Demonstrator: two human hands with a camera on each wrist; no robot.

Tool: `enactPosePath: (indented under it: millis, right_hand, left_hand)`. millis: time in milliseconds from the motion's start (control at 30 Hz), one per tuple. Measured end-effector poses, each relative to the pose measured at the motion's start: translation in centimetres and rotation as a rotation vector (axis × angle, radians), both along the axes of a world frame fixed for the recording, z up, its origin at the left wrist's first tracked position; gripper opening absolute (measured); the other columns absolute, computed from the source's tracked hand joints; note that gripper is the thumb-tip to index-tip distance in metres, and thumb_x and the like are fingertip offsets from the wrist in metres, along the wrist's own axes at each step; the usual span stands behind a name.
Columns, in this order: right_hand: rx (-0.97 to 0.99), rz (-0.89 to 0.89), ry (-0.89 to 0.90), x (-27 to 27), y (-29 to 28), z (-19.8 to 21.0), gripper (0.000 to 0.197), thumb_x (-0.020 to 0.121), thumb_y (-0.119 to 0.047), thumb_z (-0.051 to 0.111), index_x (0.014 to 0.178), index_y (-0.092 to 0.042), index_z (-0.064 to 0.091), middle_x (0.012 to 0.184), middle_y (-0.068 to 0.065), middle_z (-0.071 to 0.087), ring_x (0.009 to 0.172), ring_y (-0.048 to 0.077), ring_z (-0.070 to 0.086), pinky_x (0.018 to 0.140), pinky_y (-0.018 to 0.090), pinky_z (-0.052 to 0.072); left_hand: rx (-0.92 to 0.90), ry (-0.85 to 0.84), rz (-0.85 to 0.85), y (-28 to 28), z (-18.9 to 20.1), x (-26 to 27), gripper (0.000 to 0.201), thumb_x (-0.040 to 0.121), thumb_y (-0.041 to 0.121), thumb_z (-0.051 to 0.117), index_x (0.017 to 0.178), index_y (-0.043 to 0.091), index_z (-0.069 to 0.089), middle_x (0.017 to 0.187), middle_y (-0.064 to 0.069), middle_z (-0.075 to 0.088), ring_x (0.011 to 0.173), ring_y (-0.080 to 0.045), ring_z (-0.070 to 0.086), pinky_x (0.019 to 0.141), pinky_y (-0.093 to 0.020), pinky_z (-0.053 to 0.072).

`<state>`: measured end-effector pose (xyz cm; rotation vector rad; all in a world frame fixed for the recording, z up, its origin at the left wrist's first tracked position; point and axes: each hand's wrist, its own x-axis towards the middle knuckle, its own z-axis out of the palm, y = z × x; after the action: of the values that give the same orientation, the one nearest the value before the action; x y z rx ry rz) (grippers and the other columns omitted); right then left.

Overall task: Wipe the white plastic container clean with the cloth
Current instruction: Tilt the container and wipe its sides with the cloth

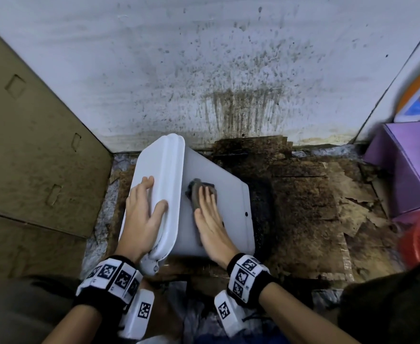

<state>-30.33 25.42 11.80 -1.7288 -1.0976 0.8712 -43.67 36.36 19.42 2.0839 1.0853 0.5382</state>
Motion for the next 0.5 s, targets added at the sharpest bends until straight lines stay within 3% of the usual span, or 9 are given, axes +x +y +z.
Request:
enactPosePath:
  millis: [100,200,233,367,500]
  right_hand:
    - [0.078,0.083,-0.127,-0.5,0.0,1.5,0.054,0.11,-0.036,0.019,0.155,-0.04,-0.01,0.166,-0.016,-0.014,0.152,0.003,-0.014,0.125,0.033,-0.003]
    - [0.033,0.061,-0.349,0.4,-0.5,1.4,0.057,0.108,-0.043,0.021,0.158,-0.039,-0.007,0.167,-0.015,-0.005,0.149,0.012,0.014,0.121,0.038,0.017]
    - [0.037,0.04,-0.393,0.6,-0.6,1.2,0.058,0.107,-0.043,0.021,0.158,-0.038,-0.006,0.167,-0.013,-0.003,0.147,0.012,0.017,0.12,0.039,0.019]
    - [0.148,0.033,-0.265,0.8,-0.5,0.2,0.058,0.109,-0.034,0.026,0.159,-0.029,-0.003,0.168,-0.01,-0.009,0.154,0.007,-0.009,0.126,0.036,0.001]
    - [0.176,0.008,-0.112,0.7,-0.8,-1.1,0.057,0.11,-0.026,0.029,0.16,-0.027,0.002,0.167,-0.014,-0.01,0.154,0.004,-0.008,0.125,0.028,-0.002]
  left_hand:
    - [0.008,0.009,-0.004,0.0,0.0,0.0,0.073,0.087,0.058,0.038,0.148,0.018,0.036,0.151,0.0,0.035,0.149,-0.018,0.024,0.122,-0.045,0.022]
    - [0.014,0.006,-0.004,-0.3,0.2,0.3,0.068,0.089,0.053,0.041,0.147,0.017,0.037,0.149,0.001,0.035,0.149,-0.017,0.024,0.121,-0.042,0.022]
    - [0.018,0.007,-0.007,-0.4,0.2,0.4,0.064,0.091,0.048,0.043,0.147,0.017,0.037,0.147,0.004,0.035,0.149,-0.016,0.023,0.121,-0.041,0.022]
    - [0.022,0.018,-0.012,-0.7,0.3,0.8,0.06,0.092,0.044,0.045,0.146,0.019,0.037,0.141,0.013,0.032,0.149,-0.014,0.022,0.121,-0.038,0.021]
    - [0.024,0.016,-0.015,-0.7,0.3,0.6,0.068,0.087,0.055,0.04,0.146,0.02,0.037,0.141,0.016,0.031,0.149,-0.012,0.022,0.121,-0.037,0.02]
